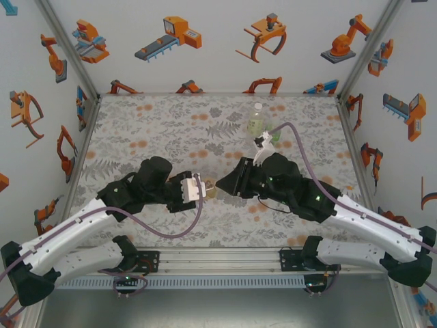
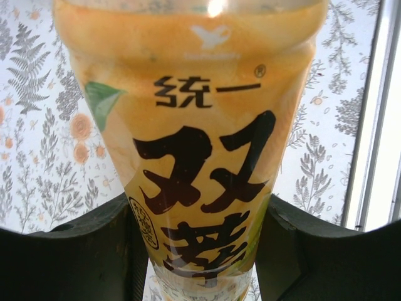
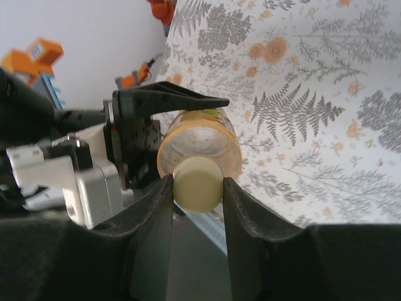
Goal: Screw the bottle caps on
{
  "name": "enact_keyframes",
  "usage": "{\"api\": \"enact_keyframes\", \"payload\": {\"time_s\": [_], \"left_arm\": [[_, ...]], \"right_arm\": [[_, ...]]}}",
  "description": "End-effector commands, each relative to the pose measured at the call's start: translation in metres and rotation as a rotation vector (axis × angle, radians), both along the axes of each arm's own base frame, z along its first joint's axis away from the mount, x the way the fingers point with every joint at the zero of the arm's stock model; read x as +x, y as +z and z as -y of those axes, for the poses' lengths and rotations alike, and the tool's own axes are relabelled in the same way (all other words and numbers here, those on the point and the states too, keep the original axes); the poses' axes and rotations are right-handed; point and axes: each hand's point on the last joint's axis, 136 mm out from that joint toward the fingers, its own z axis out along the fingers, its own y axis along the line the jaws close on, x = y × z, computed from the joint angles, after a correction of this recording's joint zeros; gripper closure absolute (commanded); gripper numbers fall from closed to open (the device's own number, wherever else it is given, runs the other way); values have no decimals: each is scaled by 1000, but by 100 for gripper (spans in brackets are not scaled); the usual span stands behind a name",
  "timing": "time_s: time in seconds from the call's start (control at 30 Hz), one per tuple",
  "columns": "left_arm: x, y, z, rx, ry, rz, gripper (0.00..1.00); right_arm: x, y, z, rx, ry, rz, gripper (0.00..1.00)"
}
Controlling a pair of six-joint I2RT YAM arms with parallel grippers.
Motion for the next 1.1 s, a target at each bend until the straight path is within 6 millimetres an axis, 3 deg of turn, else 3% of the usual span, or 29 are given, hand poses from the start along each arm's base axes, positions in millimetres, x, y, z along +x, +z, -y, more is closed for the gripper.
{"api": "enact_keyframes", "payload": {"time_s": [0.0, 0.07, 0.17, 0.23, 0.67, 0.87, 0.93, 1.07], "left_arm": [[8, 14, 8, -51, 12, 50, 100], [6, 12, 9, -46, -2, 46, 100], [5, 9, 9, -35, -10, 36, 100], [5, 8, 8, -29, -6, 33, 100], [9, 11, 8, -31, 17, 35, 100], [9, 10, 9, -32, 14, 33, 100], [9, 10, 8, -30, 19, 35, 87], [11, 9, 6, -29, 36, 36, 41]], "right_arm": [[11, -10, 8, 51, -150, -143, 100], [11, -10, 10, 47, -151, -142, 100], [11, -6, 12, 47, -151, -132, 72], [10, -3, 12, 47, -144, -126, 67], [10, -2, 3, 51, -116, -139, 61], [10, -3, 3, 55, -119, -140, 74], [12, -3, 5, 53, -125, -136, 79], [15, -5, 9, 30, -136, -118, 86]]}}
